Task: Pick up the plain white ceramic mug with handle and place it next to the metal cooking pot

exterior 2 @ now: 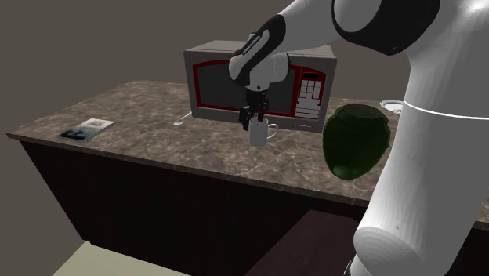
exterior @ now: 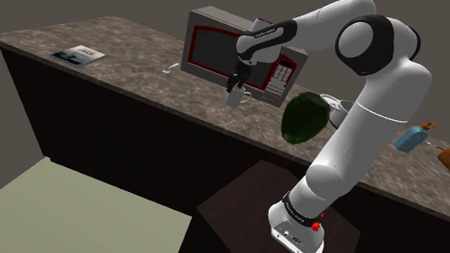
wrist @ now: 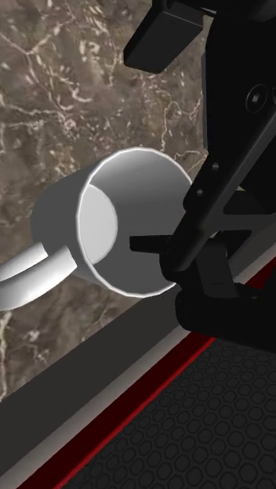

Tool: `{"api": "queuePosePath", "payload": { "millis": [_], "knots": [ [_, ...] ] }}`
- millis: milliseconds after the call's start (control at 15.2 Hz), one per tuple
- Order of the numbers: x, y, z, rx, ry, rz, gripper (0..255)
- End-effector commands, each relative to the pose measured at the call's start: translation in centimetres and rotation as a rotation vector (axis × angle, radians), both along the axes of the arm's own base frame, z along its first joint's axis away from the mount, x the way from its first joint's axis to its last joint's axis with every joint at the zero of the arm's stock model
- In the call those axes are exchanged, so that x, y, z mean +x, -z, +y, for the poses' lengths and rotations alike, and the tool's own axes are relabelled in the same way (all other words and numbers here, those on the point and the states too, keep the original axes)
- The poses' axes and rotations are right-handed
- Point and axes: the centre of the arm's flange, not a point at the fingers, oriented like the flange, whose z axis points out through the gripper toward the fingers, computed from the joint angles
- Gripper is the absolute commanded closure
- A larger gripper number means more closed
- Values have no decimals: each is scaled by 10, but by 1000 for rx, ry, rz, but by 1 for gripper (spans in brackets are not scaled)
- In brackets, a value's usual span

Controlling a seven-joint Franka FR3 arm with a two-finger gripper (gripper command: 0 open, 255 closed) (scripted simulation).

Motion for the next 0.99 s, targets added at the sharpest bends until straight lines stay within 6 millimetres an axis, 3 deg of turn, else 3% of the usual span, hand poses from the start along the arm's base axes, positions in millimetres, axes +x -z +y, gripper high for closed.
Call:
{"api": "queuePosePath", "payload": {
  "millis": [0, 528, 594, 924],
  "knots": [
    [0, 13, -1, 0, 0, 0, 0],
    [0, 13, 0, 0, 0, 0, 0],
    [0, 13, 0, 0, 0, 0, 255],
    [0, 13, 0, 0, 0, 0, 255]
  ]
}}
